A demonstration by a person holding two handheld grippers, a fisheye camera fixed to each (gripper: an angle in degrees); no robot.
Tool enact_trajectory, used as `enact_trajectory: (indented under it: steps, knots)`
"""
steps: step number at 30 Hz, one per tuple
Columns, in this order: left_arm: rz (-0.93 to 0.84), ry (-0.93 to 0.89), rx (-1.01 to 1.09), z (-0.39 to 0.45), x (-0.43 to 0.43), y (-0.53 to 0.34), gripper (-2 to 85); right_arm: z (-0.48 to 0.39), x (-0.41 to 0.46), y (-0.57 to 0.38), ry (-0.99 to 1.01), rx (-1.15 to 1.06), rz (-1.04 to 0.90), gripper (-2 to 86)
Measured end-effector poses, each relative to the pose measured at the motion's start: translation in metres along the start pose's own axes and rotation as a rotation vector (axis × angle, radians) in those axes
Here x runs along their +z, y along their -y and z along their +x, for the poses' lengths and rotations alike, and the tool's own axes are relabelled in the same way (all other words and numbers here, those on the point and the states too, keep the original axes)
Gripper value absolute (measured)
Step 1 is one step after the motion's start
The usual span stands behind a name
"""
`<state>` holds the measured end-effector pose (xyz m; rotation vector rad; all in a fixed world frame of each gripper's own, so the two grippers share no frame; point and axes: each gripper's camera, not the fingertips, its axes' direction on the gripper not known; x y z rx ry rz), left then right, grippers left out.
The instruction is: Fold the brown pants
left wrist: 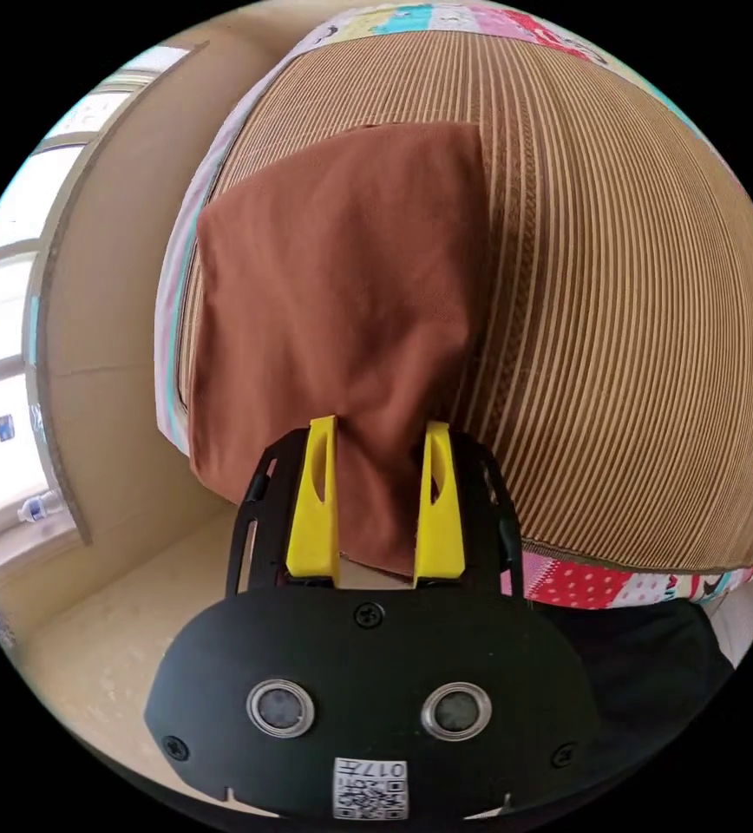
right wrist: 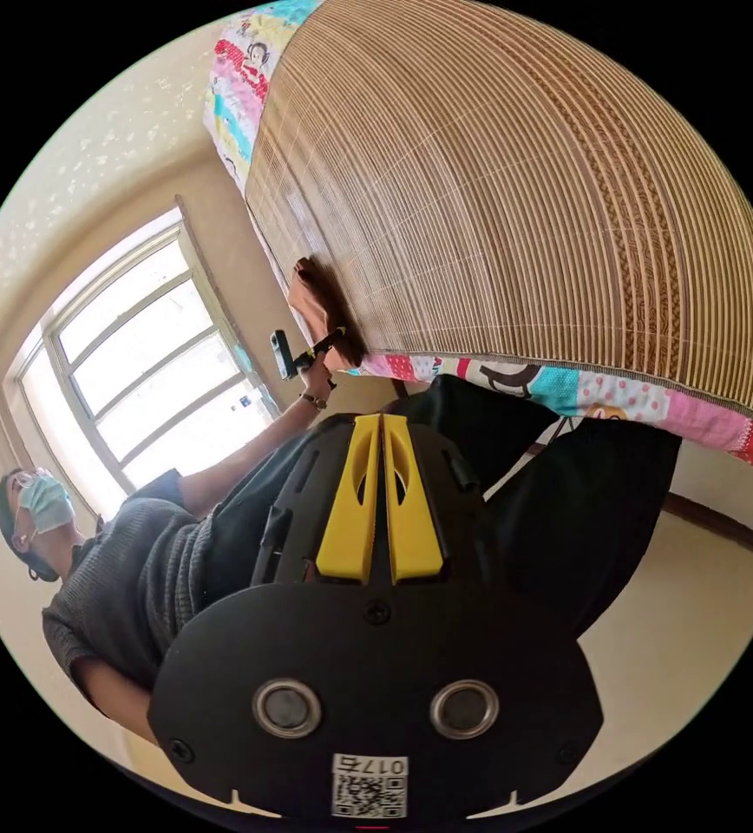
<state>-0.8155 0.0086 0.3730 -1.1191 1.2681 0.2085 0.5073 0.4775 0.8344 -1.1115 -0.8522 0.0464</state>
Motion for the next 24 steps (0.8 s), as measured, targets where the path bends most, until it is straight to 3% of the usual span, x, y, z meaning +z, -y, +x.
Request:
enact_trajectory:
  steps: [4, 7, 10, 14, 19, 24]
  knots:
    - [-0.096, -0.199, -0.071, -0.055, 0.026, 0.047, 11.2, -0.031, 0.038, -0.008, -0.015, -0.050, -0.030, 0.4]
    - [-0.135, -0.131, -0.021, -0.075, 0.035, 0.080, 10.1, -0.031, 0.053, -0.014, -0.016, -0.006, 0.005, 0.5]
    - [-0.169, -0.084, -0.146, -0.112, 0.043, 0.101, 9.0, -0.028, 0.061, -0.023, 0.023, 0.024, 0.084, 0.6]
    - [-0.185, -0.274, -0.348, -0.149, 0.053, 0.097, 10.6, -0.029, 0.067, -0.040, 0.053, 0.041, 0.213, 0.8]
    - [-0.142, -0.348, -0.410, -0.115, 0.044, 0.048, 11.2, -0.026, 0.070, -0.083, -0.046, 0.132, 0.431, 1.9]
    - [-0.336, -0.533, -0.334, -0.023, 0.075, -0.022, 6.8, -0.026, 0.057, -0.134, -0.197, 0.233, 0.638, 4.2]
